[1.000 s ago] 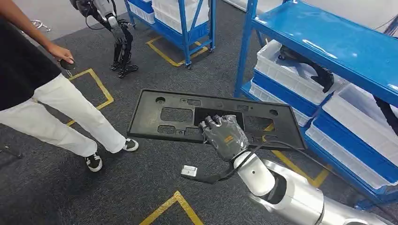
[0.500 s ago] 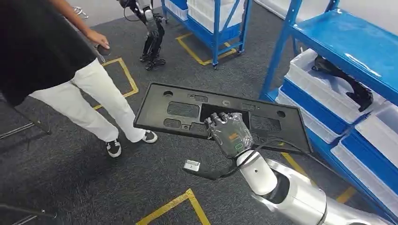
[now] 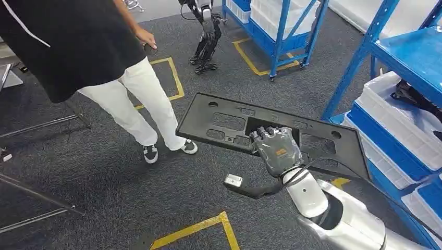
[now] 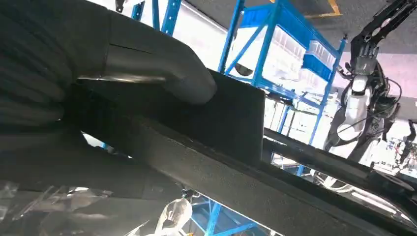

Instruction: Take the parts from the cabinet and place them on the table.

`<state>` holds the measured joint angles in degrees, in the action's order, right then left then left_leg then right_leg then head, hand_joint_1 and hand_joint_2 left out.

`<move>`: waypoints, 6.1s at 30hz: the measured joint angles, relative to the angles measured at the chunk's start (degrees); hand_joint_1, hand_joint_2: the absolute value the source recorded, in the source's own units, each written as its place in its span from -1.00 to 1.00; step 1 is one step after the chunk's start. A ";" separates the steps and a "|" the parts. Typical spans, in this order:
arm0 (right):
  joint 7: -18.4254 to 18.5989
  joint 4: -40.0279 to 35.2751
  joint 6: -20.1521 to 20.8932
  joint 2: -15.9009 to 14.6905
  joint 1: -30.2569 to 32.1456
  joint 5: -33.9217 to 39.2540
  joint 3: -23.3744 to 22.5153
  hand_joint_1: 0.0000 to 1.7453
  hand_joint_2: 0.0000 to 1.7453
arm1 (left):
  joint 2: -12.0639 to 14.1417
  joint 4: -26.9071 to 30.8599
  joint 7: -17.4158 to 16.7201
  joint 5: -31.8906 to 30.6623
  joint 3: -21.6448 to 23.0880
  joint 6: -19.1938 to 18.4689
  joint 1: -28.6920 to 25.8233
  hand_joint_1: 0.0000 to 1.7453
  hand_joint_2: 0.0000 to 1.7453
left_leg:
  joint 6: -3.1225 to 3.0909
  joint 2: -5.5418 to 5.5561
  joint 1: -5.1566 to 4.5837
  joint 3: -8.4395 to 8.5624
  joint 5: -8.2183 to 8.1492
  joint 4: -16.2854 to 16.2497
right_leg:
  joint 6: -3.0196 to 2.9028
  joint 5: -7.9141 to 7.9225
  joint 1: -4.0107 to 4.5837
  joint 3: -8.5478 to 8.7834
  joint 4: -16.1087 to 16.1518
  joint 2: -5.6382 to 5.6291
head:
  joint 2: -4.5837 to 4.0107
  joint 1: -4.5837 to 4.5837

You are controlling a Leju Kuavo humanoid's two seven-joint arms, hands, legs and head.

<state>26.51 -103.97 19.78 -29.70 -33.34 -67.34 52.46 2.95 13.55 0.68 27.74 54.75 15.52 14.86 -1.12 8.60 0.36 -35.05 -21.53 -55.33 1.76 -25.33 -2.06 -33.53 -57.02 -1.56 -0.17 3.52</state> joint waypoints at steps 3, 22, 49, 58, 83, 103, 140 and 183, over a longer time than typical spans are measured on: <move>-0.22 -0.02 -0.22 -0.15 -0.39 0.02 -0.48 1.00 1.00 | -0.22 0.00 -0.55 0.00 0.02 -0.07 0.13 -1.00 1.00 | 1.08 -6.94 -0.19 -4.27 -4.63 -9.05 | -0.62 -0.17 0.37 0.25 0.05 1.66 | -0.02 0.37; -6.08 5.01 -6.82 6.14 -4.49 -1.31 4.68 1.00 1.00 | 0.09 -0.02 0.89 1.20 -0.57 -1.66 -5.01 -1.00 1.00 | -2.63 -5.02 -1.17 1.02 0.77 1.32 | 1.03 -7.52 1.06 -6.98 -16.42 1.98 | -0.02 0.07; -5.44 6.78 -5.38 12.15 -6.39 -0.70 9.47 1.00 1.00 | 1.51 -0.02 -0.85 -2.01 -0.42 -5.31 -5.22 -1.00 1.00 | -2.21 -7.78 -0.65 1.24 0.40 1.03 | 0.39 -6.70 0.91 -2.29 -8.80 2.58 | 0.00 0.37; -6.51 7.49 -4.11 13.18 -6.00 -0.52 11.58 1.00 1.00 | 1.64 -0.02 0.22 -0.79 -0.24 -4.72 -7.10 -1.00 1.00 | -0.55 -0.98 -0.16 0.70 -0.95 -0.52 | 0.69 0.12 0.09 -0.92 -0.74 -2.61 | 0.00 0.31; -4.68 8.70 -2.56 15.47 -9.07 -3.02 13.73 1.00 1.00 | 0.98 0.00 -1.22 -3.76 0.83 -6.19 -4.48 -1.00 1.00 | -2.35 -5.29 -0.80 1.55 0.46 1.16 | 0.69 -7.48 1.21 -7.53 -16.96 1.75 | -0.02 0.48; -5.18 5.88 -1.88 12.04 -7.96 -1.64 12.96 1.00 1.00 | 0.16 0.00 -2.38 -2.65 1.22 -7.12 -4.53 -1.00 1.00 | -1.21 -12.77 -1.59 0.20 -1.14 -0.96 | -0.56 -0.42 1.99 0.28 -0.15 7.23 | -0.02 0.66; -5.09 6.71 -3.65 8.02 -8.65 -0.17 9.81 1.00 1.00 | -1.20 0.00 -1.64 -1.49 1.16 -5.27 -5.08 -1.00 1.00 | -2.56 -8.85 -0.45 1.62 0.09 1.11 | 1.10 -4.21 1.19 -0.08 -4.71 3.09 | -0.02 0.33; -5.79 5.70 -0.20 6.84 -7.93 1.16 9.84 1.00 1.00 | -1.38 -0.02 -4.11 0.33 -0.26 -4.98 -5.44 -1.00 1.00 | -1.46 -8.18 -0.92 1.88 -1.20 0.44 | 0.33 0.78 1.39 1.36 2.26 2.60 | -0.02 -0.07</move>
<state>20.72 -98.27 19.58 -22.86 -41.27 -66.18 62.29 1.57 13.53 -3.43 28.06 54.49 10.54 9.42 -2.58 0.42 -0.56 -33.17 -22.73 -54.89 2.08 -24.55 -0.67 -32.17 -54.76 1.04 -0.20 3.45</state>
